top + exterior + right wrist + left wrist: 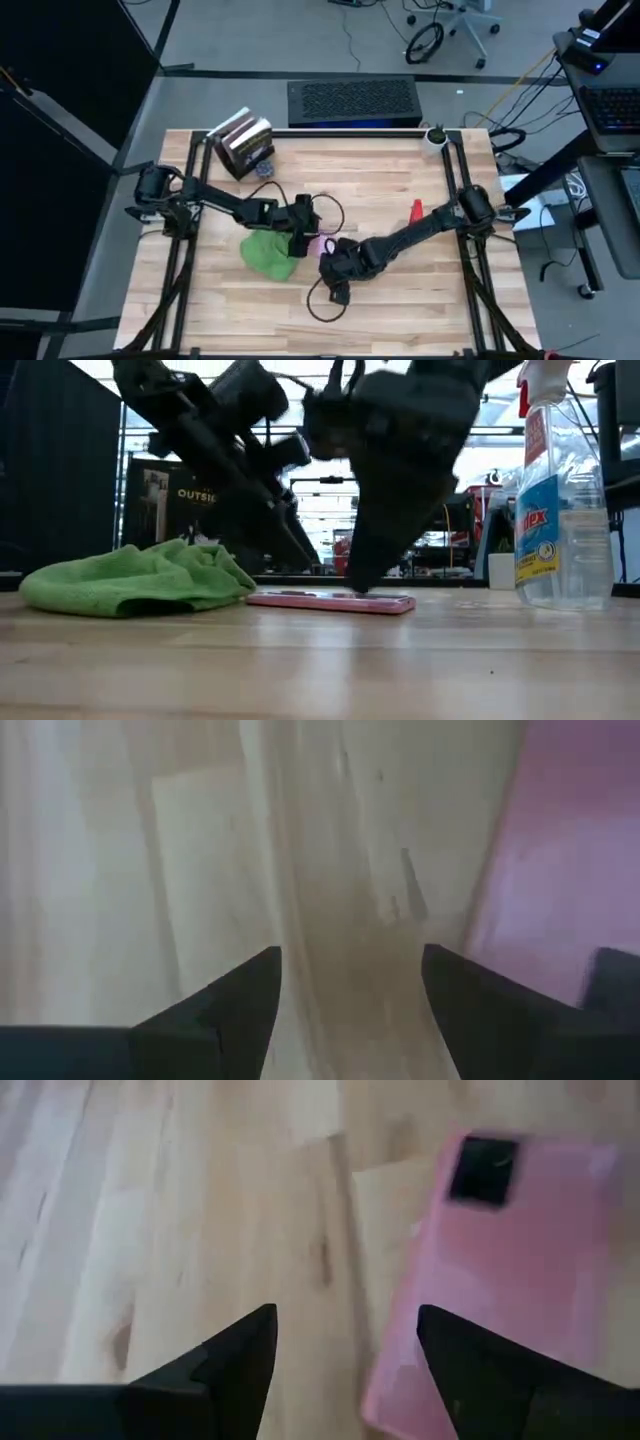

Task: Apply microfiber cloth
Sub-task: Spray the back of the pink cellphone with the red spray bottle

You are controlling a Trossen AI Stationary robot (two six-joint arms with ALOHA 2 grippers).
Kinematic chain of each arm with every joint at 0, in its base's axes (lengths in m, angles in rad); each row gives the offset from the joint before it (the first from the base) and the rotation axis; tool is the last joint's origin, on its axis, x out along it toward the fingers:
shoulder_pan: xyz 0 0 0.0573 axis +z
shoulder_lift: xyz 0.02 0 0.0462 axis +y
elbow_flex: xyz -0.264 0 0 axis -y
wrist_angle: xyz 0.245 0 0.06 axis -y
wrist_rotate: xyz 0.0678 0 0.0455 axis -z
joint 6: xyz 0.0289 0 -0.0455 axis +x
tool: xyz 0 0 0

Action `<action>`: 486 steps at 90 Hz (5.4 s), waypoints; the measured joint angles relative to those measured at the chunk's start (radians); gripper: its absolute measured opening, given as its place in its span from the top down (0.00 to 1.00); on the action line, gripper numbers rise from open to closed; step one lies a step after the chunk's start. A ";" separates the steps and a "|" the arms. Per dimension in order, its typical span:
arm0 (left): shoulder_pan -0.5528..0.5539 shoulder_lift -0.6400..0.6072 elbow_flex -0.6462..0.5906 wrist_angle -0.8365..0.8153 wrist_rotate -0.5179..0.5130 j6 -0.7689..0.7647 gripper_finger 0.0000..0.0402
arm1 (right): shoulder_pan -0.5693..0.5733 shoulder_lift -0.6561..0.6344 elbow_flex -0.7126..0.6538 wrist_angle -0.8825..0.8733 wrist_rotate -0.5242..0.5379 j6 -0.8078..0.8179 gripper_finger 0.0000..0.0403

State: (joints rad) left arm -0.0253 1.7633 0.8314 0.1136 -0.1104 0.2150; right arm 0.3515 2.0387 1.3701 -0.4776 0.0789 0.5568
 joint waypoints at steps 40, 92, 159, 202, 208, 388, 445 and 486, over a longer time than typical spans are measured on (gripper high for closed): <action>-0.031 0.069 0.004 0.017 0.171 -0.151 0.42 | 0.000 0.026 0.006 -0.160 0.058 -0.037 0.44; -0.143 -0.037 0.098 -0.184 0.193 -0.268 0.42 | 0.003 -0.035 -0.004 -0.268 0.111 0.013 0.44; -0.180 0.081 0.072 -0.091 0.144 -0.288 0.42 | 0.032 -0.013 -0.045 -0.189 0.362 0.088 0.44; -0.240 -0.003 0.072 -0.140 -0.131 0.130 0.42 | 0.061 -0.040 -0.044 -0.236 0.279 0.138 0.44; -0.244 0.010 0.072 -0.130 -0.138 0.252 0.42 | 0.064 -0.040 -0.044 -0.218 0.275 0.168 0.44; -0.180 0.193 0.075 0.216 0.273 -1.179 0.57 | 0.043 -0.035 -0.203 0.120 0.482 -0.173 0.44; -0.215 0.079 0.068 0.171 0.204 -0.820 0.99 | 0.091 -0.520 -0.208 0.018 0.444 -0.159 0.44; -0.196 -0.118 0.072 0.036 0.069 -0.616 0.98 | 0.059 -1.017 -0.205 0.020 0.437 -0.315 0.40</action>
State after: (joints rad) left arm -0.2218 1.6451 0.9035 0.1492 -0.0418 -0.4007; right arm 0.4102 1.0213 1.1648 -0.4577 0.5159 0.2422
